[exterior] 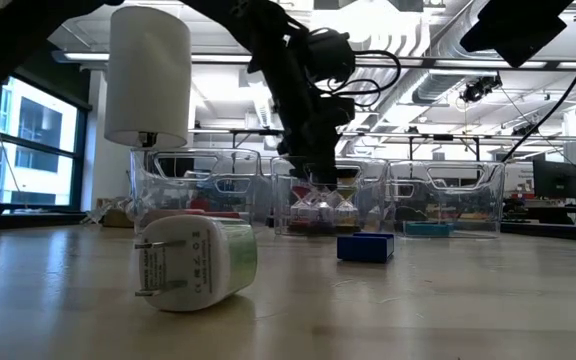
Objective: Pick & Place Office items
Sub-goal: Put the blue hourglass into the middle transparent bin
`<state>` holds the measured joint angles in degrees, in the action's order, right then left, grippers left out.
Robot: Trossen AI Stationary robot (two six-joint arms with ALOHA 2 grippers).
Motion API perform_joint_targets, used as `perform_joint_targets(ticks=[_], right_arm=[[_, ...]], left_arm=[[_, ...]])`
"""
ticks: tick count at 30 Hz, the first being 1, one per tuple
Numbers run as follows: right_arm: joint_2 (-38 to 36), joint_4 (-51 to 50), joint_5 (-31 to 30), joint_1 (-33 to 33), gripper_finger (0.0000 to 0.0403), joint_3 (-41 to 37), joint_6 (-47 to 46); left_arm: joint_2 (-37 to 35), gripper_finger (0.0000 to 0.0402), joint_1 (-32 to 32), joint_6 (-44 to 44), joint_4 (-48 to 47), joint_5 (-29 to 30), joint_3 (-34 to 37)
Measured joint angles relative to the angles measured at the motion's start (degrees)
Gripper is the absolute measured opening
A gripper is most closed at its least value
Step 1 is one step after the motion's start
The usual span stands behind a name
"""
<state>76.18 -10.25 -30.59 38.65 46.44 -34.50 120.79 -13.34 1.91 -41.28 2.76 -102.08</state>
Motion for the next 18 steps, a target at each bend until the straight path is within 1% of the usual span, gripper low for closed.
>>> perform_joint_targets(ticks=[10,13,15,18], right_arm=[[0.0,-0.4,0.0,0.0,0.0111,0.0,0.0],[0.0,-0.4,0.0,0.0,0.0111,0.0,0.0],[0.0,-0.4,0.0,0.0,0.0111,0.0,0.0],[0.0,-0.4,0.0,0.0,0.0111,0.0,0.0]], left_arm=[[0.0,0.0209,0.2,-0.8,-0.1,-0.5,0.0],[0.0,0.0209,0.3,1.2,0.1,-0.5,0.0],[0.0,0.0209,0.3,0.6,0.0,-1.1,0.0],[0.0,0.021,0.3,-0.8,-0.2,-3.6,0.1]])
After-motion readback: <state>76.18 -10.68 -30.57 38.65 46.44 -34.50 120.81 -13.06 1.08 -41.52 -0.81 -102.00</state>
